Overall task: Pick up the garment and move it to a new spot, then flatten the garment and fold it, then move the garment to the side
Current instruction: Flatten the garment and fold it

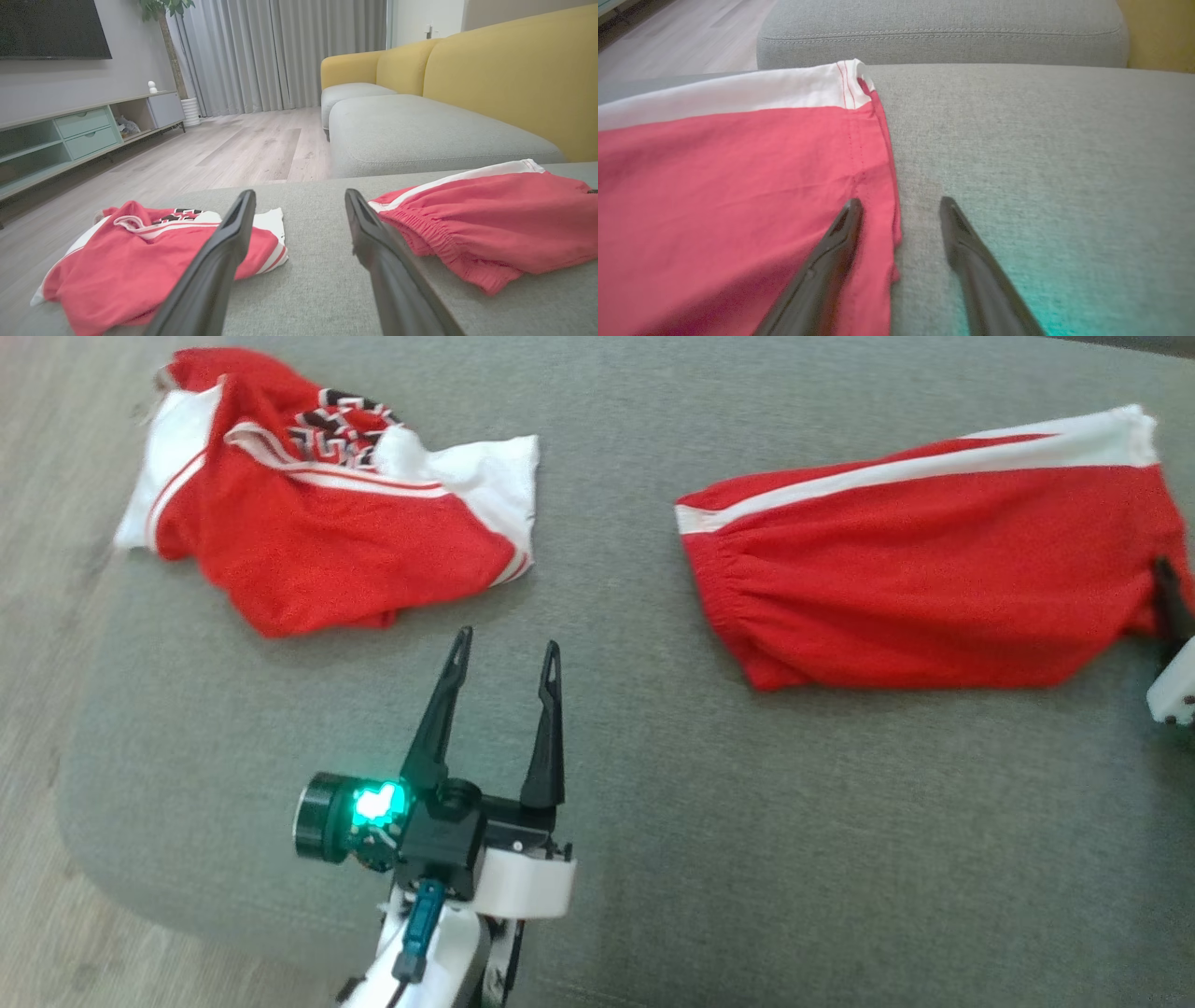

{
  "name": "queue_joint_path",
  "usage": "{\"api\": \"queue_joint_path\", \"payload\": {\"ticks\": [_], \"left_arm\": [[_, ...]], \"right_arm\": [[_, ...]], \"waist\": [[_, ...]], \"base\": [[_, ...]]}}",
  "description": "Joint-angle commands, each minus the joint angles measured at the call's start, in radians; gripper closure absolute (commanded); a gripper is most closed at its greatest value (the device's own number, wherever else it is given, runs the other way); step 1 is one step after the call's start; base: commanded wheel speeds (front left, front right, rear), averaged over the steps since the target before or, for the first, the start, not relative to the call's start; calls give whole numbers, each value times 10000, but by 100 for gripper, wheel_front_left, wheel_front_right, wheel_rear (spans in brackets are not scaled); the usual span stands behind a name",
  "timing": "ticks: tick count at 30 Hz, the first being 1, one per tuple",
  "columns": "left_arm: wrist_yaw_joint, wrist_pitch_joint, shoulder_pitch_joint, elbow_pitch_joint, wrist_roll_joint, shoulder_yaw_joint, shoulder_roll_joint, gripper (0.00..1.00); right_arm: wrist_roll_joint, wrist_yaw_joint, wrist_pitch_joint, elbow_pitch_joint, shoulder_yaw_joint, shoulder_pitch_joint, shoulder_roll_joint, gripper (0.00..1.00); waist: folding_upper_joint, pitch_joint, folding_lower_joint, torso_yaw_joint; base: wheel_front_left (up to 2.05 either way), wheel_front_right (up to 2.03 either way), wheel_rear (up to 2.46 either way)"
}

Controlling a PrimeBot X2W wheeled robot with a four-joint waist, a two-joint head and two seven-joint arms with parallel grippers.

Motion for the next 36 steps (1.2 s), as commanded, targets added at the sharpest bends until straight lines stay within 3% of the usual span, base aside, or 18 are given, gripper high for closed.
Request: {"api": "queue_joint_path", "payload": {"ticks": [1,3,11,25,31,36], "left_arm": [[-18,-48,6,-381,75,238,0,0],[-30,-48,88,-387,83,222,-25,0],[-139,-49,233,-325,83,418,-65,0],[-500,-49,176,-281,430,902,-62,0],[-639,-49,118,-133,465,912,-69,0],[-730,-49,302,23,418,968,-72,0]], "right_arm": [[161,-9,217,-75,148,28,16,55],[350,-9,469,-208,255,135,71,100],[838,-9,70,-675,411,373,-183,100],[1702,-9,-515,-1441,195,1488,-1141,100],[1561,-9,-982,-1954,-160,1537,-1323,100],[873,-9,-1182,-3043,-203,1395,-1013,100]], "waist": [[0,38,1,155],[0,16,1,189],[0,-270,1,-365],[0,-304,1,-2485],[0,-371,1,-2815],[0,-723,1,-2906]], "base": [[0,0,0],[0,0,0],[0,0,0],[0,0,0],[0,0,0],[0,0,0]]}}
